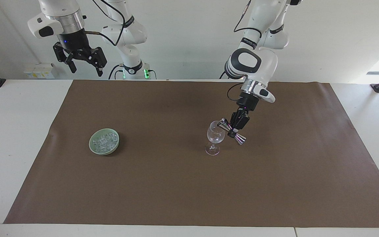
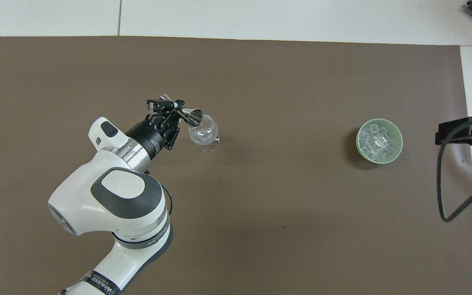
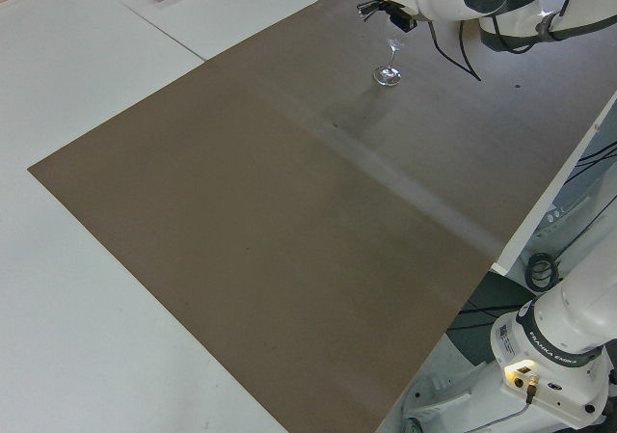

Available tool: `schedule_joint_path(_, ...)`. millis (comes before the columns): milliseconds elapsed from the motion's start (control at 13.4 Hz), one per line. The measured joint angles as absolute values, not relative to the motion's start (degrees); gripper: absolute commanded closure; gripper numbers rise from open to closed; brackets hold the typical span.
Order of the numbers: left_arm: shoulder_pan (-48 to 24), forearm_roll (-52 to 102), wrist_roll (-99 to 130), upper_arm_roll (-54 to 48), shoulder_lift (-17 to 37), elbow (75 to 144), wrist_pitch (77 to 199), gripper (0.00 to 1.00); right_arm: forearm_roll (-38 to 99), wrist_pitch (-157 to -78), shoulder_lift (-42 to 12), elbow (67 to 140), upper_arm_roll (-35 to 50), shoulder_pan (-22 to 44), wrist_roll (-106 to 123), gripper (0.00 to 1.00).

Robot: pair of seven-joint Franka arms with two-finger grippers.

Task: Pour wine and add ice with both arms
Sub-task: 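Tilt the jigger over the wine glass with the left gripper, then hold the jigger tipped over the glass to pour it out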

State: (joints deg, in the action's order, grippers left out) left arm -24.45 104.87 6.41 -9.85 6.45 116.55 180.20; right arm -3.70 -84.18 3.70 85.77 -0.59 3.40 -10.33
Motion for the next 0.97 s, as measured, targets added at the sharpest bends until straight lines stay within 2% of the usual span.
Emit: schedule_joint_path(969, -24.4, 103.6, -1.3, -9.6, 7.6, 114.2, 181.9, 1.00, -3.7, -84.2, 3.7, 85.8, -0.6, 3.4, -10.3, 0.00)
